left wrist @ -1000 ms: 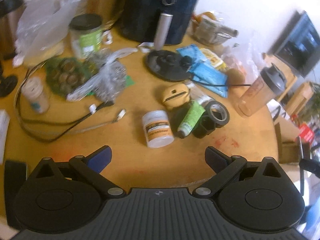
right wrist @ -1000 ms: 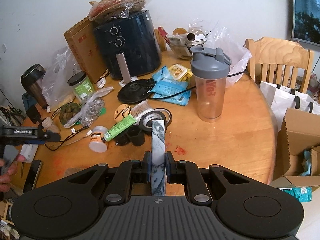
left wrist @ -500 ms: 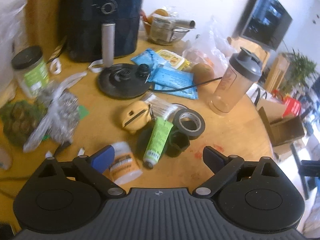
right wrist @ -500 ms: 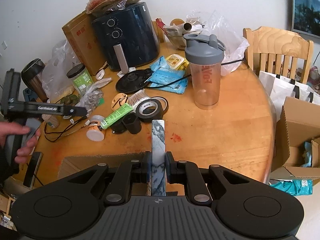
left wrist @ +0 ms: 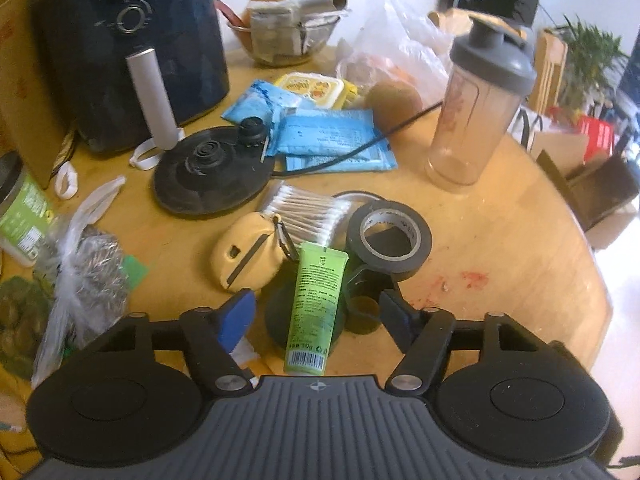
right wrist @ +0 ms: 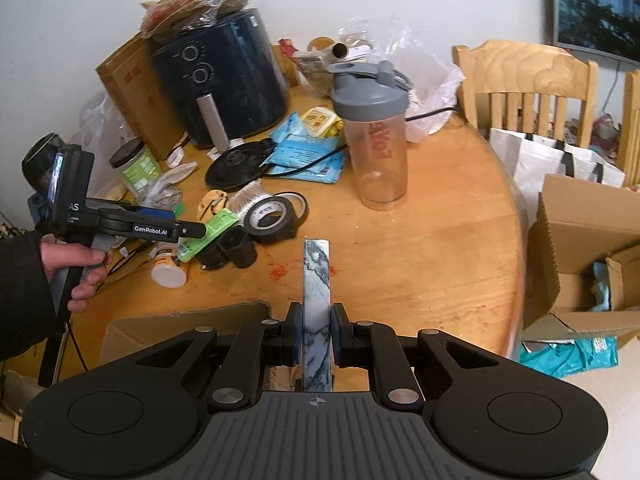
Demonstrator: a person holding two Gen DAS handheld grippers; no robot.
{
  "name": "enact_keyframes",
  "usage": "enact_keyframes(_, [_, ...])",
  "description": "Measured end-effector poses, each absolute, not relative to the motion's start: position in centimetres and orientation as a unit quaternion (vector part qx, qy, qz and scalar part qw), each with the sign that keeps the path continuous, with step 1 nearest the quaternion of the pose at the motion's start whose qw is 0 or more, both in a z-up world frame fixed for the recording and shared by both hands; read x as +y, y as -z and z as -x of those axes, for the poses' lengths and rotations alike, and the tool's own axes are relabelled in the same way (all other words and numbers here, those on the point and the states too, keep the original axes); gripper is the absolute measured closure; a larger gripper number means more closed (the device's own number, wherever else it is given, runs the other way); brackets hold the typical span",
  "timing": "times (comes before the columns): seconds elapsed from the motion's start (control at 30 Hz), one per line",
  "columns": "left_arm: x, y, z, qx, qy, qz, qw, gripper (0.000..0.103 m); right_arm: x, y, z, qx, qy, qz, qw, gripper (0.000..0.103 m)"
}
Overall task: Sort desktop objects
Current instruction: 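Carry the strip with the right tool while the left tool approaches the green tube, then close the left tool on the green tube and lift it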
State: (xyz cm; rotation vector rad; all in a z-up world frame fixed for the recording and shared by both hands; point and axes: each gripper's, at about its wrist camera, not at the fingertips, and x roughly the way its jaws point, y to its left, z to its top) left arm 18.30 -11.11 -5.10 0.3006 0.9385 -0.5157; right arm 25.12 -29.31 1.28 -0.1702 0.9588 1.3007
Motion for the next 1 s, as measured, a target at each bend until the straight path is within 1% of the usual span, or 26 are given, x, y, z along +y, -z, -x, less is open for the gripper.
enact_keyframes(0.07, [-11.4, 5.5, -18.5, 0.446, 0.246, -0.154, 0.846, 0.045, -29.6, -1.1, -25.3, 0.431, -0.575, 0.073, 0.691, 0.086])
enact_keyframes(0.2, [-11.6, 6.2, -18.8, 0.450, 0.246, -0.165, 0.843, 0.052, -29.9, -1.0, -25.6, 0.434, -0.568, 0.069, 0.696, 0.086])
enact_keyframes(0.27, [-11.6, 6.4, -19.0, 0.453, 0.246, -0.164, 0.841, 0.058, -30.0, -0.9, -25.7, 0.435, -0.566, 0.068, 0.697, 0.086])
enact_keyframes(0.3, [-11.6, 6.5, -19.1, 0.455, 0.248, -0.164, 0.839, 0.059, -30.0, -0.9, -25.7, 0.435, -0.566, 0.067, 0.697, 0.086])
enact_keyframes(0.33, [-11.6, 6.6, -19.2, 0.456, 0.250, -0.165, 0.838, 0.061, -30.1, -0.9, -25.7, 0.436, -0.565, 0.067, 0.697, 0.086])
enact_keyframes(0.37, [-11.7, 6.8, -19.3, 0.457, 0.250, -0.166, 0.837, 0.067, -30.1, -0.9, -25.7, 0.436, -0.565, 0.066, 0.697, 0.086])
enact_keyframes(0.4, [-11.7, 6.9, -19.3, 0.459, 0.251, -0.169, 0.835, 0.070, -30.1, -0.8, -25.7, 0.436, -0.565, 0.066, 0.697, 0.086])
enact_keyframes(0.47, [-11.9, 7.3, -19.3, 0.463, 0.248, -0.179, 0.832, 0.074, -30.1, -0.7, -25.8, 0.437, -0.564, 0.064, 0.698, 0.086])
enact_keyframes(0.7, [-11.9, 7.7, -19.1, 0.465, 0.251, -0.188, 0.828, 0.075, -30.0, -0.7, -25.7, 0.436, -0.567, 0.061, 0.696, 0.086])
enact_keyframes(1.0, [-11.7, 7.5, -19.3, 0.469, 0.244, -0.176, 0.830, 0.076, -29.8, -0.6, -25.6, 0.437, -0.572, 0.060, 0.692, 0.086])
